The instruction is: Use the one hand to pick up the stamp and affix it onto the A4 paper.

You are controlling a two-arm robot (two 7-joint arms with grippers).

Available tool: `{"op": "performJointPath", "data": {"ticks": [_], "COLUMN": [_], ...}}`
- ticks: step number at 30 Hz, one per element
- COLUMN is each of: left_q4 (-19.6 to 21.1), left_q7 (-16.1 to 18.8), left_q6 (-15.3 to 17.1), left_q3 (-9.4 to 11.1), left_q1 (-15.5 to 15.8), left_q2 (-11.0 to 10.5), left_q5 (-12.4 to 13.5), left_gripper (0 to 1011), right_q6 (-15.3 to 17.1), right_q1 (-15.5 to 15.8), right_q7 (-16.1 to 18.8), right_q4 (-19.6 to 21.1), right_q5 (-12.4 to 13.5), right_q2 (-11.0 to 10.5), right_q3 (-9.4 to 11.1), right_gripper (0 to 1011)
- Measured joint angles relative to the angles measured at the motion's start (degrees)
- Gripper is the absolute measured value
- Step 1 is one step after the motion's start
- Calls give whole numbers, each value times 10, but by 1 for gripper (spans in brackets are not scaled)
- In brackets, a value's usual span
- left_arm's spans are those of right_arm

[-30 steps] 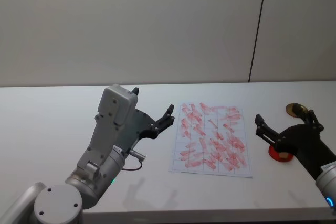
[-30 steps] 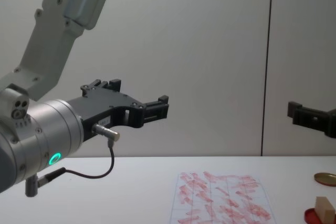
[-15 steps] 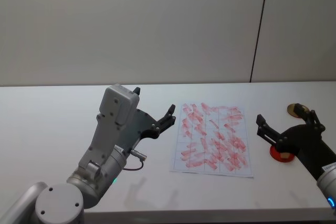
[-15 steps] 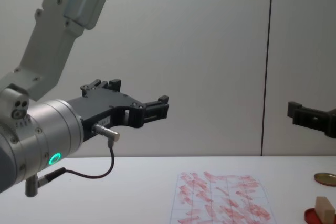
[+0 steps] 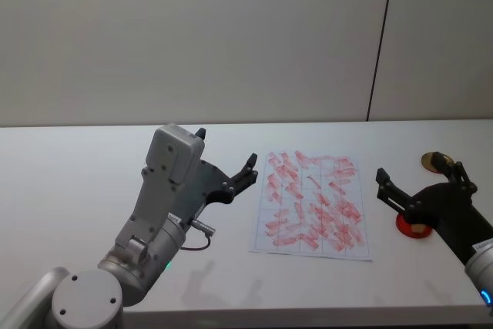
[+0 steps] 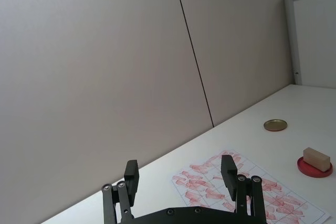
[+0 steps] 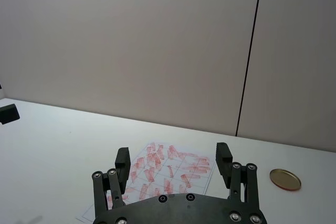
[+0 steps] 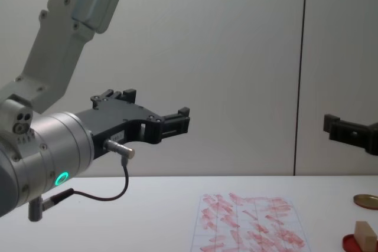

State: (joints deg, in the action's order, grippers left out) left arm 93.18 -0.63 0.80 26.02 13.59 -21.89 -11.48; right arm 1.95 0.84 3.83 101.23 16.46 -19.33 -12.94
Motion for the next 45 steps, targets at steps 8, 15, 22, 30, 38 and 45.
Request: {"op": "performJointPath", "data": {"ticks": [8, 15, 22, 30, 38, 45], "left_q4": [0, 0, 0, 0, 0, 0], "left_q7": [0, 0, 0, 0, 0, 0], "left_q6": [0, 0, 0, 0, 0, 0], "left_q3": [0, 0, 0, 0, 0, 0], "left_q1": [0, 0, 0, 0, 0, 0], "left_q2": [0, 0, 0, 0, 0, 0], "left_q5": [0, 0, 0, 0, 0, 0], "left_gripper": [993, 993, 993, 993, 993, 993], "right_q6": [0, 0, 0, 0, 0, 1], "right_q1": [0, 0, 0, 0, 0, -1], "right_q7": [0, 0, 0, 0, 0, 0], "right_q4": [0, 0, 0, 0, 0, -1], "right_q5": [0, 0, 0, 0, 0, 0], "right_q2": [0, 0, 0, 0, 0, 1], "right_q3": [0, 0, 0, 0, 0, 0], "right_gripper": [1001, 1001, 1001, 1001, 1001, 1001]}}
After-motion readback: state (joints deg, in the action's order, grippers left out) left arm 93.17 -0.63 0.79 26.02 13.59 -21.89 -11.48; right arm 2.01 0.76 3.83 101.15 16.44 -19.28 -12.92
